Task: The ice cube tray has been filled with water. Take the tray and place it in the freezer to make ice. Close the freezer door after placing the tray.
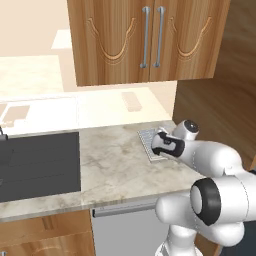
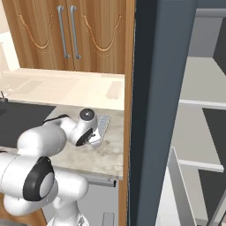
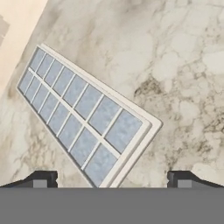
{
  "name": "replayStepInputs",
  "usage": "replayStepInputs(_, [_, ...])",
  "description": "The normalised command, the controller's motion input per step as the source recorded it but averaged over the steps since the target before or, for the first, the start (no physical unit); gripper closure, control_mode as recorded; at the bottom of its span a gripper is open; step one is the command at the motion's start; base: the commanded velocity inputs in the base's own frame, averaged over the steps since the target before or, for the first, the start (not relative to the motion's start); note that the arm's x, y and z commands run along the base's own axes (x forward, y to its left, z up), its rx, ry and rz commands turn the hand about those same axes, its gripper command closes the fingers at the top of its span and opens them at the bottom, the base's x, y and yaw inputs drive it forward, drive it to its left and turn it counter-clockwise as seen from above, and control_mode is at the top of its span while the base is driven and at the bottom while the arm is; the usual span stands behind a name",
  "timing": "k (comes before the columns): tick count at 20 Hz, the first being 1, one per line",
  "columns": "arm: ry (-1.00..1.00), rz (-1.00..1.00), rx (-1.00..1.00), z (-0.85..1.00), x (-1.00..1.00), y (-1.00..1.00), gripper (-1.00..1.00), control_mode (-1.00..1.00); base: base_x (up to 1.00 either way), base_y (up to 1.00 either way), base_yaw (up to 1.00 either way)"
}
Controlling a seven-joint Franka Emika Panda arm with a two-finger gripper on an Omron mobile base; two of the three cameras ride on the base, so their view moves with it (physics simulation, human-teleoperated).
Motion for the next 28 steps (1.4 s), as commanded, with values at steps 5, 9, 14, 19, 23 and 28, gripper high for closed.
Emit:
replayStepInputs(5, [0.0,0.03,0.0,-0.2,0.0,0.0,-1.0,-1.0,0.0,0.0,0.0])
replayStepInputs(9, [0.0,0.01,-0.01,-0.29,0.0,0.0,-1.0,-1.0,0.0,0.0,0.0])
replayStepInputs(14, [0.0,0.0,0.0,-0.25,0.1,0.0,-1.0,-1.0,0.0,0.0,0.0])
replayStepInputs(19, [0.0,0.0,0.0,-0.2,0.21,0.0,-1.0,-1.0,0.0,0.0,0.0])
replayStepInputs(23, [0.0,0.0,0.0,-0.19,0.3,0.0,-1.0,-1.0,0.0,0.0,0.0])
replayStepInputs(28, [-0.06,0.01,0.0,-0.26,0.24,0.0,-1.0,-1.0,0.0,0.0,0.0])
